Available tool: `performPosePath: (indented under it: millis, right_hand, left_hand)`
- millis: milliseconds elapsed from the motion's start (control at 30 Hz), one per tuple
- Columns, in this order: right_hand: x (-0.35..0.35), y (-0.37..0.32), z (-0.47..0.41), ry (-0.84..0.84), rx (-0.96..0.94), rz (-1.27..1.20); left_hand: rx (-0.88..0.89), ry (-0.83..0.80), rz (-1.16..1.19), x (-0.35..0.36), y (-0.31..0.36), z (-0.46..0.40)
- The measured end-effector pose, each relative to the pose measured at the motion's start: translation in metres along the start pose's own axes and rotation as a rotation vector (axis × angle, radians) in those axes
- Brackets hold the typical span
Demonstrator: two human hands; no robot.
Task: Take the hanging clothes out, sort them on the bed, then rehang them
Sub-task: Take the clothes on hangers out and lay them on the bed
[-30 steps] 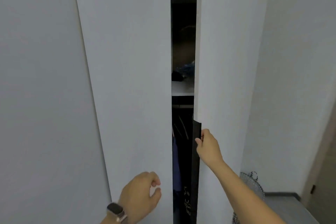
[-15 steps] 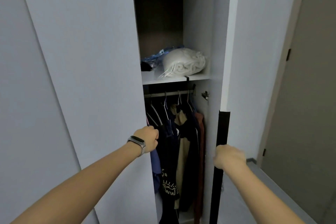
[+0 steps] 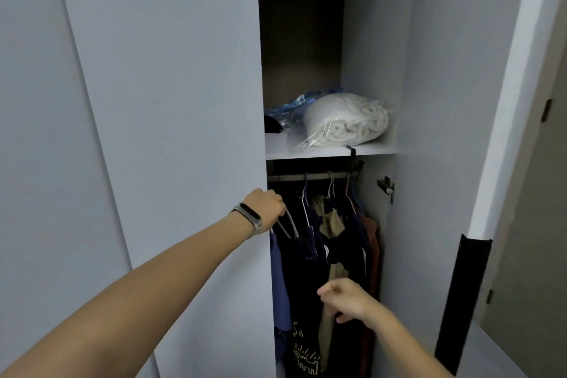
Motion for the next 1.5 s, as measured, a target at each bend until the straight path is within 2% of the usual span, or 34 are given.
performPosePath:
  millis: [100,200,267,433,567,800,900,1033,1100,1267,1333,1400,1500]
  right_hand:
    - [-0.009,0.006,-0.045,-0.004,0.033,-0.015]
    - [-0.011,0.003,-0.084,-0.043,0.061,-0.054]
    - [-0.013,0.0,-0.109,-0.052,0.036,-0.06]
    - [-0.015,-0.006,-0.152,-0.026,0.017,-0.063]
    - [-0.004,-0.007,-0.169,-0.014,0.017,-0.034]
    - [0.036,-0.012,-0.159,-0.067,0.008,-0.032]
    - [0.051,-0.012,-0.148,-0.097,-0.002,-0.003]
    - [0.064,-0.017,-0.134,-0.134,-0.024,0.016]
    - [0.066,-0.018,-0.131,-0.139,-0.033,0.035]
    - [0.064,-0.016,-0.132,-0.093,-0.057,0.05]
    - [0.066,-0.017,-0.133,-0.063,-0.075,0.049]
    - [0.067,-0.018,-0.138,-0.073,-0.091,0.057]
    - [0.064,-0.016,-0.151,-0.039,-0.138,0.074]
  left_hand:
    - [0.035,0.078,-0.188,0.005,-0.002,-0.043]
    - [0.014,-0.044,-0.522,0.029,-0.011,-0.069]
    - [-0.03,-0.098,-0.59,0.045,-0.013,-0.076]
    - [-0.122,-0.053,-0.495,0.055,0.002,-0.063]
    - [-0.183,0.02,-0.411,0.035,0.011,-0.011]
    - [-0.297,0.127,-0.444,0.006,0.011,0.1]
    - [-0.408,0.085,-0.461,-0.001,0.012,0.133]
    - [-0.423,0.108,-0.453,0.003,-0.002,0.174]
    - [-0.479,0.128,-0.386,0.003,-0.013,0.197]
    - [-0.852,0.127,-0.112,0.009,-0.021,0.206]
    - [-0.809,0.087,0.05,0.021,-0.01,0.186]
    - [-0.741,-0.018,0.225,0.039,0.0,0.162]
    - [-0.743,-0.322,0.829,0.075,0.007,0.131]
Point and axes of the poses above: each hand's wrist, its own z-axis away from the middle knuckle, its own x-axis out of the palm, y = z × x, the point moved 2 cm from there along -z, towards the middle knuckle, and after that the axes turned 13 degrees about -x, right-handed, at the moved point
